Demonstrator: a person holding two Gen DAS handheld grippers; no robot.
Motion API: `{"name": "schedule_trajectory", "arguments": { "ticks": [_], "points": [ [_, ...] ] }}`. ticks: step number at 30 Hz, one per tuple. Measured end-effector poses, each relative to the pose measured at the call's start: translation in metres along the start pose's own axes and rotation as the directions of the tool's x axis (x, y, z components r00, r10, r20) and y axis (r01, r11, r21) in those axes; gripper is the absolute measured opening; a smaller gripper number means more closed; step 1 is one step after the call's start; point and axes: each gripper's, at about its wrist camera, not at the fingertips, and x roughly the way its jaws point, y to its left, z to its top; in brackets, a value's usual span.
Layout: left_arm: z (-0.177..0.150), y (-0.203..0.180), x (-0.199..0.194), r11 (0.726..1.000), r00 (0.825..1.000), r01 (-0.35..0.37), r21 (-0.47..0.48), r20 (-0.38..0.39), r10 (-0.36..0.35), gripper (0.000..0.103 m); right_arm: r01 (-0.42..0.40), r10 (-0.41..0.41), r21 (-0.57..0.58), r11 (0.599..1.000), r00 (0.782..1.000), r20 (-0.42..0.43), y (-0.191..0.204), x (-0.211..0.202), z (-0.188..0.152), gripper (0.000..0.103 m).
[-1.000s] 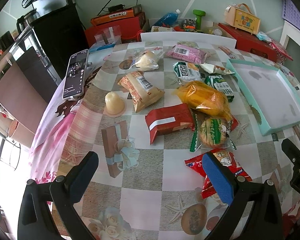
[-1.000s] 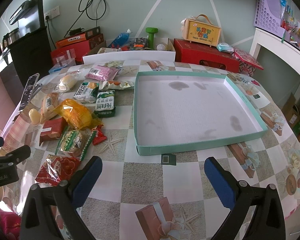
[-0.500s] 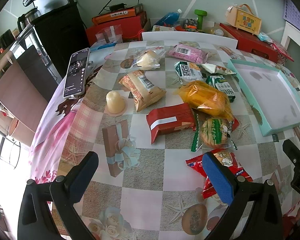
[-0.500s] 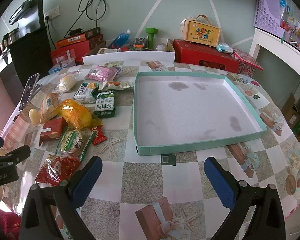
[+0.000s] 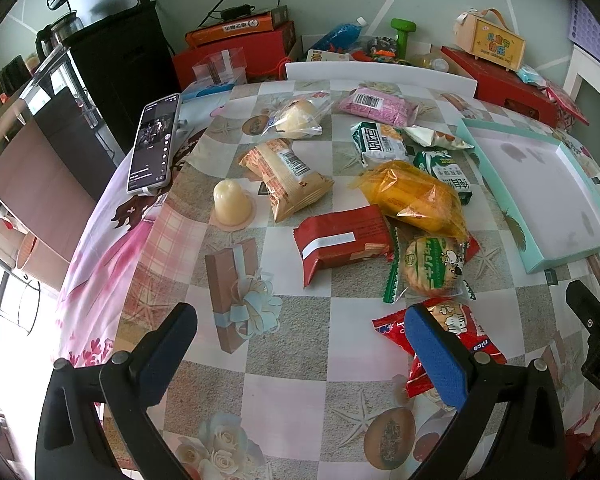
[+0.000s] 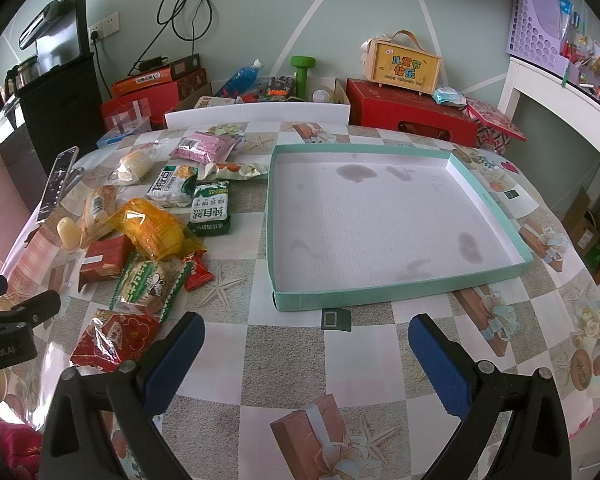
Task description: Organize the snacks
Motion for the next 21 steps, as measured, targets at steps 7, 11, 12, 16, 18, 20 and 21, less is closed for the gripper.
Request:
{"name": "schedule_trajectory", "arguments": {
  "ticks": [7,11,12,16,18,20,21],
  "points": [
    [0.0,0.0,-0.001,1.0,1.0,0.0,-0.001,0.004,0.0,0.103,0.001,-0.001,-0.006,1.0,1.0,-0.002,0.0,0.001,0.0,0.103],
    [0.001,-0.002,-0.003,1.0,1.0,-0.001,0.008,0.006,0.001,0.103,0.003,-0.003,-0.014,1.0,1.0,-0.003,0.001,-0.001,0.0,0.103],
    [0.001,-0.003,-0.003,1.0,1.0,0.0,0.01,0.006,0.0,0.103,0.003,-0.003,-0.016,1.0,1.0,-0.005,0.002,-0.001,0.0,0.103],
    [0.001,-0.007,-0.005,0.999,1.0,0.024,0.024,0.002,-0.024,0.103,0.0,0.0,-0.025,1.0,1.0,-0.01,0.005,0.0,0.0,0.103],
    [0.001,-0.011,-0.006,0.998,0.999,0.048,0.034,-0.004,-0.048,0.103,-0.012,0.012,-0.03,0.999,1.0,-0.015,0.007,0.001,0.0,0.103],
    [0.0,-0.015,-0.004,0.996,0.997,0.078,0.042,-0.019,-0.078,0.103,-0.024,0.024,-0.035,0.999,1.0,-0.015,0.008,0.0,0.0,0.103],
    [0.0,-0.019,-0.002,0.994,0.994,0.102,0.048,-0.034,-0.1,0.103,-0.026,0.026,-0.031,0.999,1.0,-0.007,0.008,-0.002,0.0,0.103]
  ]
}}
